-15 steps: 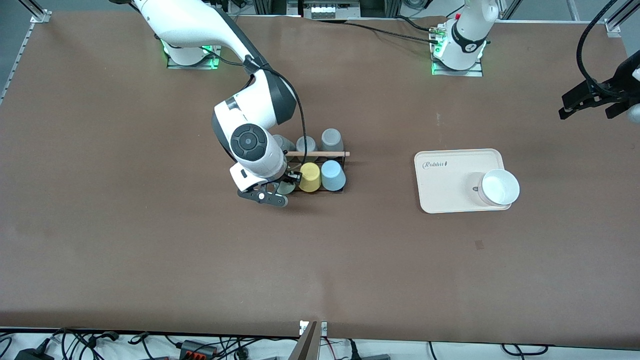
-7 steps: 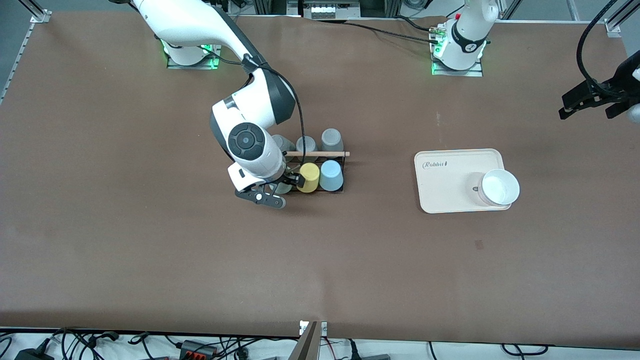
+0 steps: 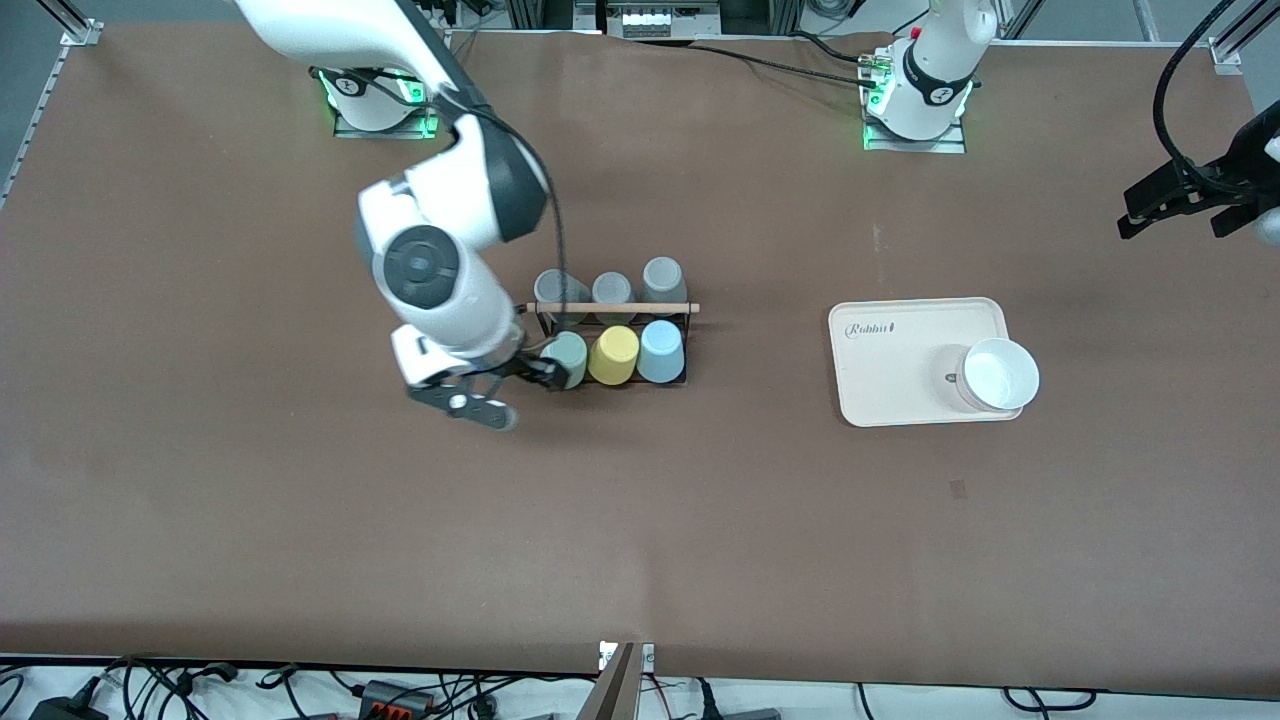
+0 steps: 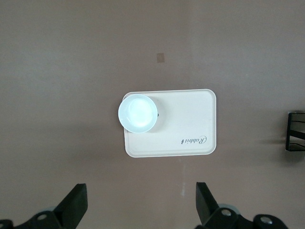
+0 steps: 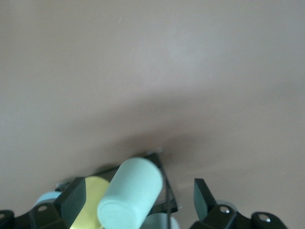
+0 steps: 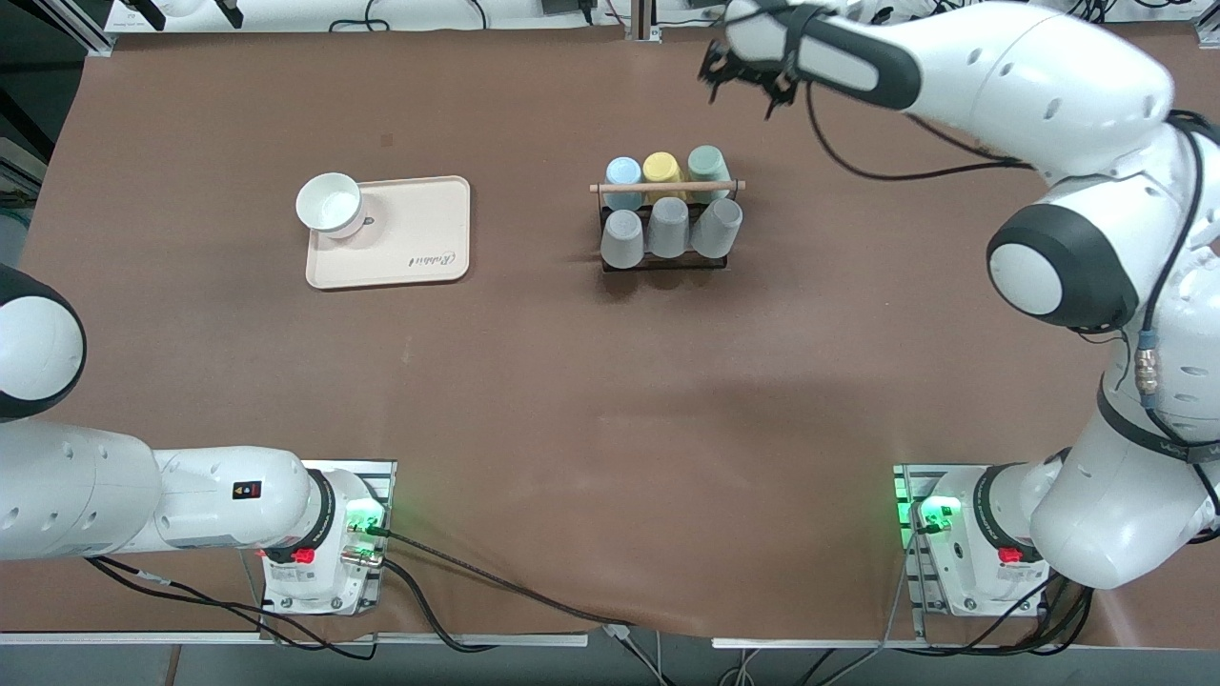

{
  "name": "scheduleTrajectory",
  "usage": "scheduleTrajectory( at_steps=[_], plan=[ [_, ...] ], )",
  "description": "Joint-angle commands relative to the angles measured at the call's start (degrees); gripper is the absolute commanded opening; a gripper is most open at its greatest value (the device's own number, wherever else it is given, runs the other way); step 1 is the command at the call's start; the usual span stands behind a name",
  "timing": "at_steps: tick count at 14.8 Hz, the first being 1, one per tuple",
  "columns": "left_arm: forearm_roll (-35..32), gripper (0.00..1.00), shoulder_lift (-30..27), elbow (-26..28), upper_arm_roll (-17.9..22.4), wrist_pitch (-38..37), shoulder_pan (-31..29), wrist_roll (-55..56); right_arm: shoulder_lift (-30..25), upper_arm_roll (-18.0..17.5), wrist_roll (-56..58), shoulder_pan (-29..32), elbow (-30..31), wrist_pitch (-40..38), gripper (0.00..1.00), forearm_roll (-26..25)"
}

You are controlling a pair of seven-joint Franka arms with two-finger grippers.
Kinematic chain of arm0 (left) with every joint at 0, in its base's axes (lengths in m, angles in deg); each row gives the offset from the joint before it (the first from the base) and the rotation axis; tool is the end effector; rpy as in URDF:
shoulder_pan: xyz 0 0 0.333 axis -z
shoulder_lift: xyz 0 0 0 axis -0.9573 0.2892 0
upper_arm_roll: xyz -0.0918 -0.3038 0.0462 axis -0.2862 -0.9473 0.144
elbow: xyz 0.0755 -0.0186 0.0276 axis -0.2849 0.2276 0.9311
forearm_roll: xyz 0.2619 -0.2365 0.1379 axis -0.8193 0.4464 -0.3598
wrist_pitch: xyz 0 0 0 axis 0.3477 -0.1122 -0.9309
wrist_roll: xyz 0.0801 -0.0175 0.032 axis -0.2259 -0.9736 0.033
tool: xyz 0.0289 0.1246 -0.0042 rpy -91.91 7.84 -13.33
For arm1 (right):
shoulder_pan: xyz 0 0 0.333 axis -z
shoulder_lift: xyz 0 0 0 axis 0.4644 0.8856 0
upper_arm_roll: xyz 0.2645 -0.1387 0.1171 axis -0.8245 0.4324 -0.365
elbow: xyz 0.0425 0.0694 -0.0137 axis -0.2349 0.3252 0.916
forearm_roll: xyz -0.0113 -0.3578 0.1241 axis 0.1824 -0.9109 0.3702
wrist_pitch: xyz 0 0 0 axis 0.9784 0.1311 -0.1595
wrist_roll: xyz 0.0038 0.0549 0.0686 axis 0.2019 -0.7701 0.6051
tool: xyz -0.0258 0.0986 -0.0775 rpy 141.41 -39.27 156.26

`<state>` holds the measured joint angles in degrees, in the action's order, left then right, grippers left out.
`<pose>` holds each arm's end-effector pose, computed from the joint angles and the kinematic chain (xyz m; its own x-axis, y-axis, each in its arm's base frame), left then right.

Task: Hang scattered cups on rack with three cups
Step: 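Open the right gripper and withdraw it from the rack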

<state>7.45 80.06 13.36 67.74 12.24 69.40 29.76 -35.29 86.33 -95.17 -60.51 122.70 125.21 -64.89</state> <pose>0.5258 0.0119 0.6235 0.9994 0.0330 -0.0124 0.0330 -0.9995 -0.0028 0.6261 0.3372 0.3896 0.9348 -0.3550 -0.0116 -0.3552 -0.9343 -0.0312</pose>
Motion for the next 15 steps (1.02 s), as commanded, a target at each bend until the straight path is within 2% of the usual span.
scheduleTrajectory(
  at_steps=[1, 6, 15],
  plan=[
    [-0.2, 1.0, -0.3, -0.3, -0.3, 0.0, -0.4, -1.3, -2.8, 1.9, 5.4, 3.5, -1.7, -3.5, 1.0, -0.5],
    [-0.1, 1.0, -0.3, -0.2, -0.2, -0.1, -0.5, -1.4, -6.6, 2.0, 23.5, 14.6, -1.5, -5.4, 1.0, 0.2],
    [0.0, 1.0, -0.3, -0.1, 0.0, 0.0, -0.4, -2.0, -11.4, 2.5, 37.3, 23.8, -2.5, -12.8, 1.0, 0.0]
  ],
)
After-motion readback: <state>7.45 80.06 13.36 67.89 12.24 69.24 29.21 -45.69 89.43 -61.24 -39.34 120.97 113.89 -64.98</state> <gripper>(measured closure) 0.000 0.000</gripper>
